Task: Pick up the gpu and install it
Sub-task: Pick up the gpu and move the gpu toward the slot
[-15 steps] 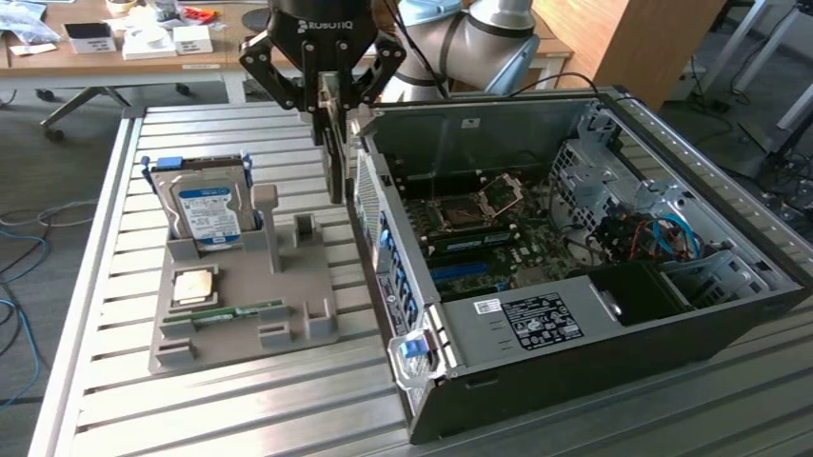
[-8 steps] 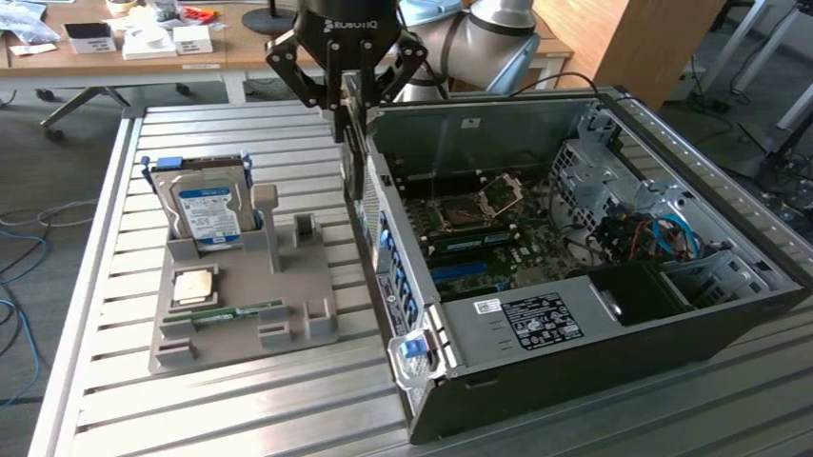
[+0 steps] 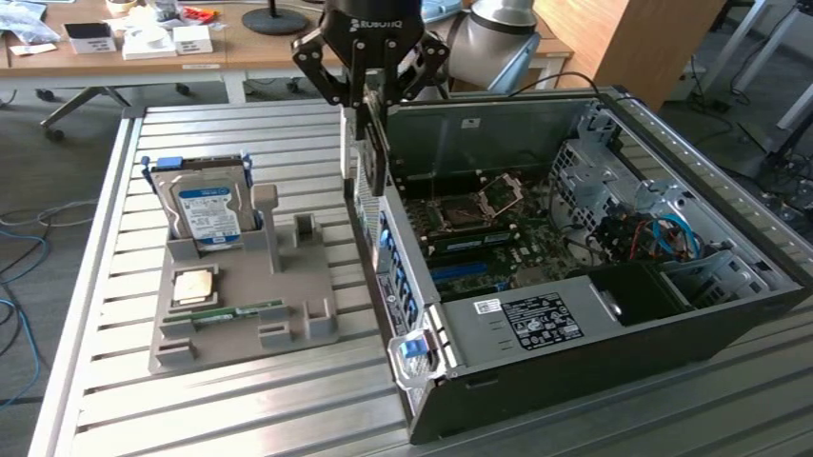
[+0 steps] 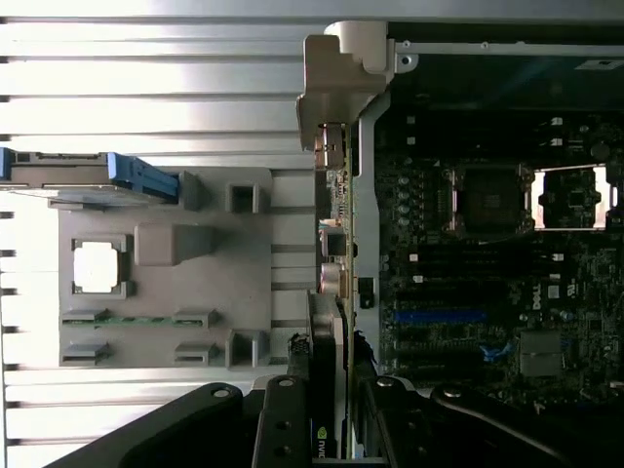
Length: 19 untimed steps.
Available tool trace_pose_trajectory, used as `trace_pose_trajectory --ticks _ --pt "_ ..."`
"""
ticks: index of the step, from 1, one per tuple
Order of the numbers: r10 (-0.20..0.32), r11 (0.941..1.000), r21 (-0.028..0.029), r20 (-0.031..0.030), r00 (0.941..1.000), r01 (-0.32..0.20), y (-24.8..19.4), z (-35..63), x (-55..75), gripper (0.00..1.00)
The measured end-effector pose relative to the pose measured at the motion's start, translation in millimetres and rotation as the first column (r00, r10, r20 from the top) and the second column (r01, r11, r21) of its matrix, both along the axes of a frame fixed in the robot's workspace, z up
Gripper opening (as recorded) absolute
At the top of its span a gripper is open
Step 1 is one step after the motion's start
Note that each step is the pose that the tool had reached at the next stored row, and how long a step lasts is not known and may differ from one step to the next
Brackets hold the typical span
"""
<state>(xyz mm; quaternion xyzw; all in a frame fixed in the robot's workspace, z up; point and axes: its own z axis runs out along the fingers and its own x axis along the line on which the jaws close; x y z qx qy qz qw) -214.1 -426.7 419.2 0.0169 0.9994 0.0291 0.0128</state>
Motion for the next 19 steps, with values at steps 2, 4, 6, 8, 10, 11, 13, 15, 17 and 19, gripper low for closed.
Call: trace_pose_trajectory --ticks 2,4,6,8,10,11,13,15,17,19 --pt "0.000 1.0000 0.0005 0.0000 1.0000 0.000 0.3 0.0 5.4 0.27" --pt "0.000 1.0000 0.0010 -0.0001 1.0000 0.000 0.6 0.0 10.5 0.27" --pt "0.000 1.0000 0.0016 -0.0001 1.0000 0.000 0.9 0.0 15.9 0.27" --pt "0.000 1.0000 0.0022 0.0000 1.0000 0.000 1.1 0.0 21.0 0.27" --pt "0.000 1.0000 0.0027 0.0000 1.0000 0.000 1.4 0.0 26.4 0.27" --pt "0.000 1.0000 0.0029 0.0000 1.0000 0.000 1.5 0.0 29.0 0.27" --pt "0.000 1.0000 0.0033 0.0000 1.0000 0.000 1.9 0.0 34.6 0.27" --pt "0.000 1.0000 0.0036 -0.0001 1.0000 0.000 2.1 0.0 39.9 0.27" --pt "0.000 1.0000 0.0039 -0.0001 1.0000 0.000 2.3 0.0 45.2 0.27" --pt "0.000 1.0000 0.0040 -0.0001 1.0000 0.000 2.7 0.1 50.8 0.27"
